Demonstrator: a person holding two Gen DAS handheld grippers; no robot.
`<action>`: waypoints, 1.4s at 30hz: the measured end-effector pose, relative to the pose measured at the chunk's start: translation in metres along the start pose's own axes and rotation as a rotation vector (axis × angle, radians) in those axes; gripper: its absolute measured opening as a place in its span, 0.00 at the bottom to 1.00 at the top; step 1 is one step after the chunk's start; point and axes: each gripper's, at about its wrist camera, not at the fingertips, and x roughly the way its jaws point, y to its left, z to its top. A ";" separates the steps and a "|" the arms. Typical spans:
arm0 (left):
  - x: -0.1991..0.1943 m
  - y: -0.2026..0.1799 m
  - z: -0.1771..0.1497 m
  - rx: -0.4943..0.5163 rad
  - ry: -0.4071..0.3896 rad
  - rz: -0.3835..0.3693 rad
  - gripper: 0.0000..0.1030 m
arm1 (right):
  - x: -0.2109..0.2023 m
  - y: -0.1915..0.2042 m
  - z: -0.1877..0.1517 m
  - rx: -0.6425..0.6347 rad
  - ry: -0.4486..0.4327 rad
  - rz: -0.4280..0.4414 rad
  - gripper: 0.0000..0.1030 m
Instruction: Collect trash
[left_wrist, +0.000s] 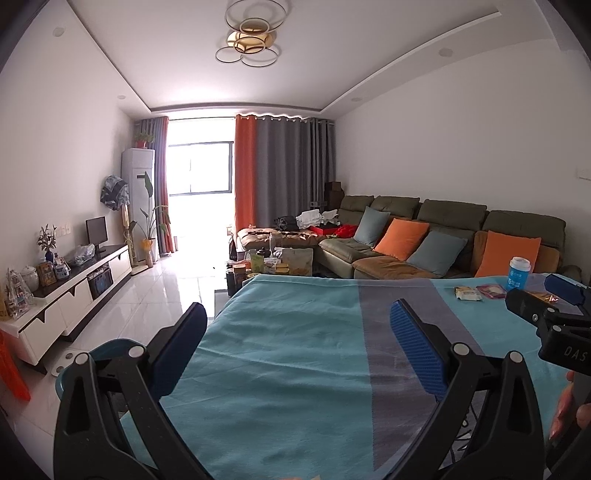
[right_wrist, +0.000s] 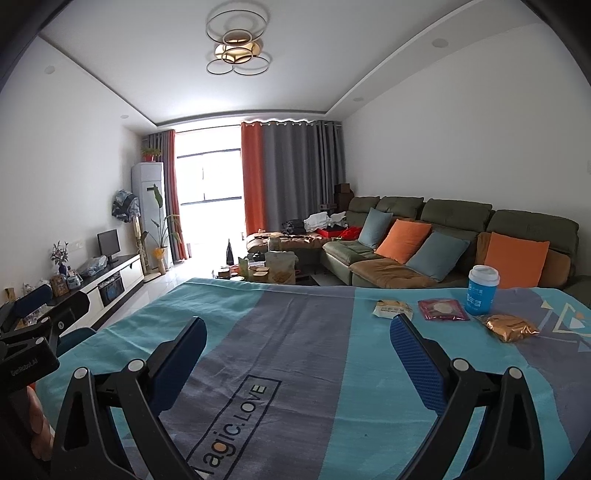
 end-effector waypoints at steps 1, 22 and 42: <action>0.000 0.000 0.000 0.000 -0.001 -0.001 0.95 | 0.000 0.000 0.000 0.000 0.000 0.000 0.93; 0.000 -0.002 0.002 0.007 -0.022 0.001 0.95 | -0.005 -0.004 0.005 0.001 -0.009 -0.015 0.93; -0.001 0.000 0.004 0.006 -0.021 0.005 0.95 | -0.006 -0.007 0.006 0.006 -0.012 -0.016 0.93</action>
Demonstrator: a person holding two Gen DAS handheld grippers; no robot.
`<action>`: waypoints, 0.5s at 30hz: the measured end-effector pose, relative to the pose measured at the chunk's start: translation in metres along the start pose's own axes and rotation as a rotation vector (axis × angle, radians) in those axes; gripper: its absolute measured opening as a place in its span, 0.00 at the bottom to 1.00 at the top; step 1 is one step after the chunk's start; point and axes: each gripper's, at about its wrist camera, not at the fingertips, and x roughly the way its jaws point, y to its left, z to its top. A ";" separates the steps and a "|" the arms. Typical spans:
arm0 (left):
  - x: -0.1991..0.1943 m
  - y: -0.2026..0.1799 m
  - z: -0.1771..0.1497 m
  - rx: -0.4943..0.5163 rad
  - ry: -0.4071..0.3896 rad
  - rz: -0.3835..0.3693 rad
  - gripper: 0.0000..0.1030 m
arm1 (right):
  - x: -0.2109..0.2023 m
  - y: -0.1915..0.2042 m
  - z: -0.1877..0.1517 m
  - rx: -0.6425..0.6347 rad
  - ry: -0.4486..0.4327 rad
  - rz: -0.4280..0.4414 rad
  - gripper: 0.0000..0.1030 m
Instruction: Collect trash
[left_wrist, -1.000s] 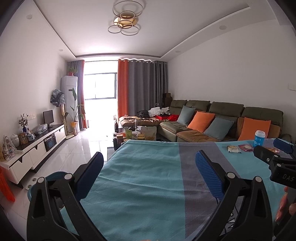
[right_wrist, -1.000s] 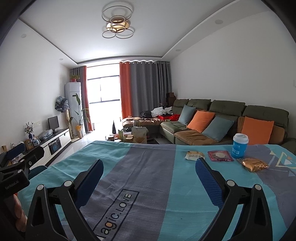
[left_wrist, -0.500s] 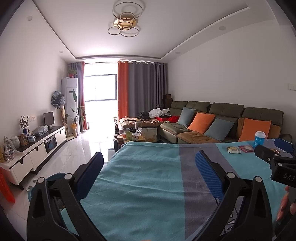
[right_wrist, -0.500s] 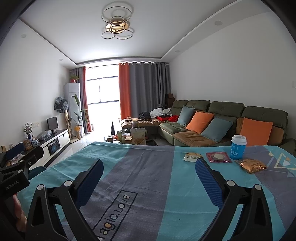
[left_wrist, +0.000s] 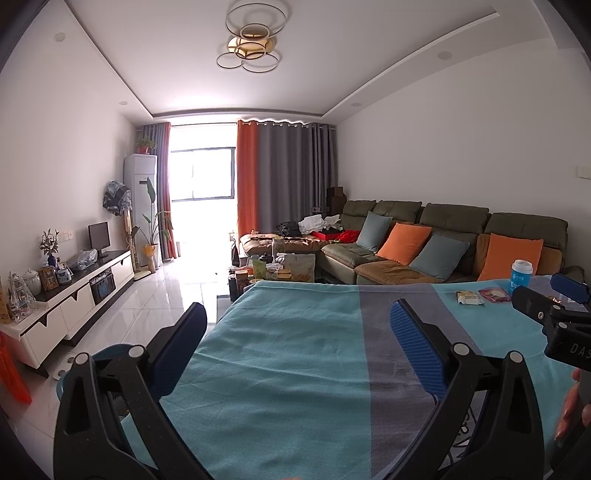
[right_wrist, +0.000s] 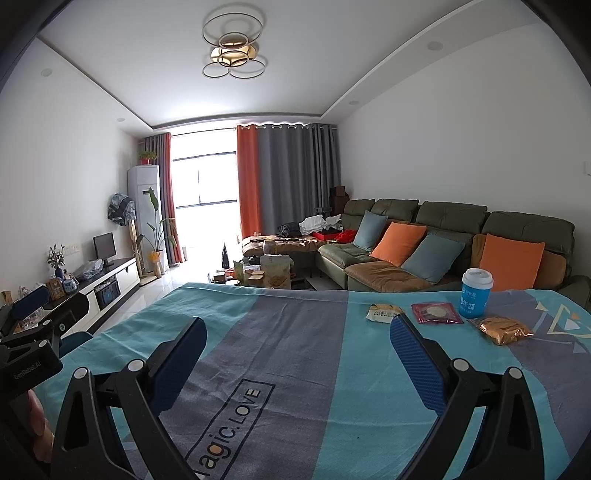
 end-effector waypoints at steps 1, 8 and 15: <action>0.000 -0.001 0.000 0.000 -0.001 0.001 0.95 | 0.000 0.000 0.000 0.000 0.001 0.001 0.93; 0.000 0.000 0.000 0.001 -0.001 0.001 0.95 | 0.001 -0.001 0.000 -0.001 0.003 -0.001 0.93; 0.002 0.003 0.000 0.002 0.001 0.006 0.95 | 0.000 -0.001 0.000 0.000 0.002 -0.005 0.93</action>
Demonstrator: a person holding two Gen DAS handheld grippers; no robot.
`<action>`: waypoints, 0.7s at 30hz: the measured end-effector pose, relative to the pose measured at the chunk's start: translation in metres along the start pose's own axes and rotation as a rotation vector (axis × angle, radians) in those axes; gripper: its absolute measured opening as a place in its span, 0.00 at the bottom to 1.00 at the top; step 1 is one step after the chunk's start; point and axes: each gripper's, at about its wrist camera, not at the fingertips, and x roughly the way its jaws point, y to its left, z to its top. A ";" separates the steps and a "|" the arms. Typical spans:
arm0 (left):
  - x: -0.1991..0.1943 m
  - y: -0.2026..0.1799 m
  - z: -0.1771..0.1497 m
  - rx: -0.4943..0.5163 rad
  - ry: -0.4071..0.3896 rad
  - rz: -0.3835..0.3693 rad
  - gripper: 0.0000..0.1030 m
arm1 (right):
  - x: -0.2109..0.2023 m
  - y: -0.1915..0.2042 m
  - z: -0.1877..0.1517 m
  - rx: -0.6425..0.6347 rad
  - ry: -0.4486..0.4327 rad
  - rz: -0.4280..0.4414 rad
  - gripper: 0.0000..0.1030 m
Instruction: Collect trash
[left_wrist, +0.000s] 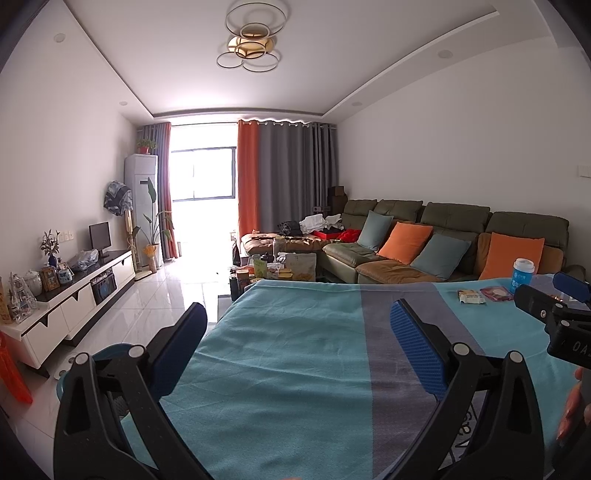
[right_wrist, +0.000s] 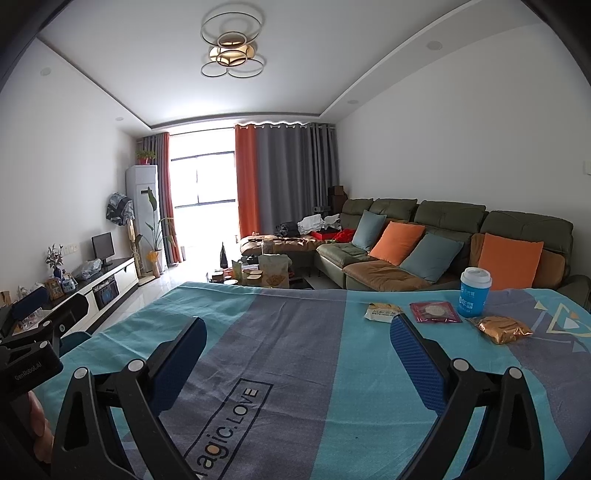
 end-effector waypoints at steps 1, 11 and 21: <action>0.000 0.001 0.000 0.001 -0.001 0.001 0.95 | 0.000 0.000 0.000 0.000 0.001 0.001 0.93; 0.001 0.001 0.000 0.001 0.000 -0.001 0.95 | 0.000 0.001 0.000 -0.002 0.006 -0.003 0.93; 0.002 0.001 -0.001 0.002 0.003 -0.001 0.95 | 0.000 0.001 0.000 -0.003 0.005 -0.004 0.93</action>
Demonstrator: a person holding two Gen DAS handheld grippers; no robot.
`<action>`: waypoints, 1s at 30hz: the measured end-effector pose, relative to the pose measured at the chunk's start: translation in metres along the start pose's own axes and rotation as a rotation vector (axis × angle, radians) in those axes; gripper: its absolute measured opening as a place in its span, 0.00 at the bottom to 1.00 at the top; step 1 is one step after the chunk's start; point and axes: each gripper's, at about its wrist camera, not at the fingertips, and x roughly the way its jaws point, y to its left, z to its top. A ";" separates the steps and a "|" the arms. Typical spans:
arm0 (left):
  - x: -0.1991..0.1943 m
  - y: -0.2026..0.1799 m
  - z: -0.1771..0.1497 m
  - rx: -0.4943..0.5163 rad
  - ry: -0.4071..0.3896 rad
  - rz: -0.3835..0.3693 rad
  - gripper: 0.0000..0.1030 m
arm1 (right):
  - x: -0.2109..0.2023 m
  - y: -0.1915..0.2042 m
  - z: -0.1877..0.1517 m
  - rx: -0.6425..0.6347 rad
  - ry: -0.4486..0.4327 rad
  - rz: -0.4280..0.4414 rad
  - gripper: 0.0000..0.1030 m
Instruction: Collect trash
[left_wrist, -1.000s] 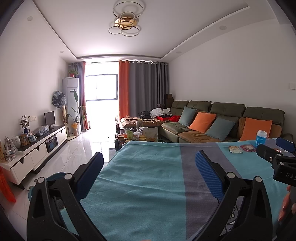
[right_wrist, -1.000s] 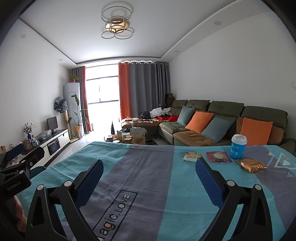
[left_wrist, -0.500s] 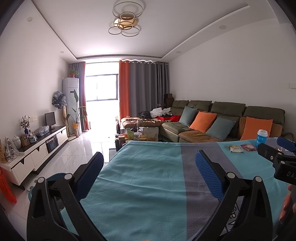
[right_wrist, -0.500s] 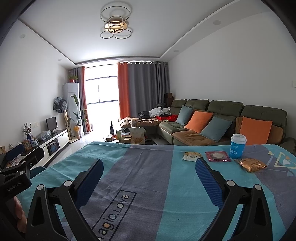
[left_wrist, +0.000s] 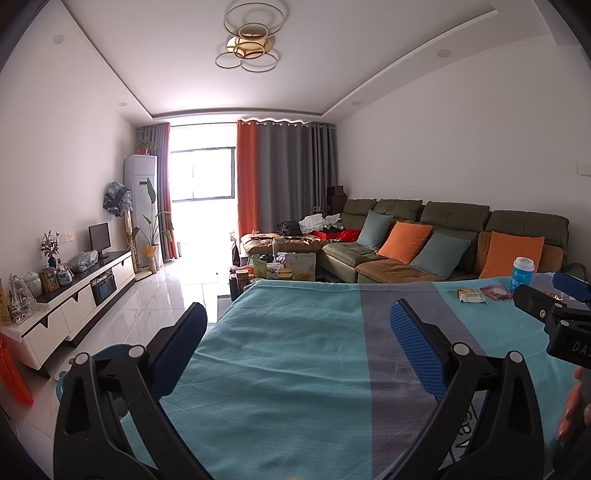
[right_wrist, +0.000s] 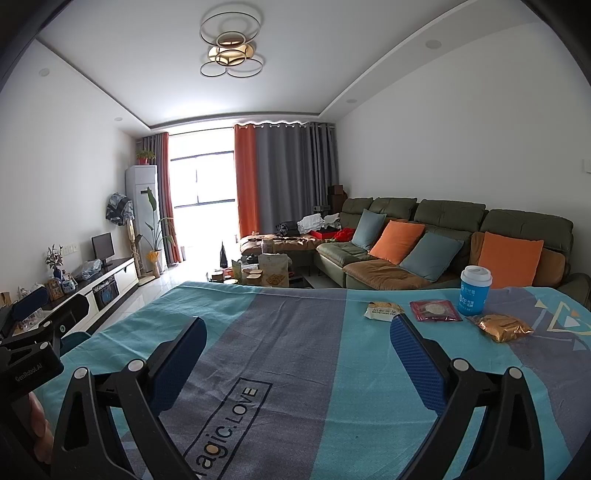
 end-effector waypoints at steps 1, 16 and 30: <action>0.000 0.001 0.000 0.000 0.000 -0.001 0.95 | 0.000 0.000 0.000 0.001 0.000 0.000 0.93; 0.002 0.002 -0.001 0.002 0.004 -0.002 0.95 | 0.001 0.000 0.000 0.001 0.002 0.000 0.93; -0.001 0.012 -0.006 0.022 0.022 -0.017 0.95 | 0.001 0.000 -0.002 0.003 0.002 -0.002 0.93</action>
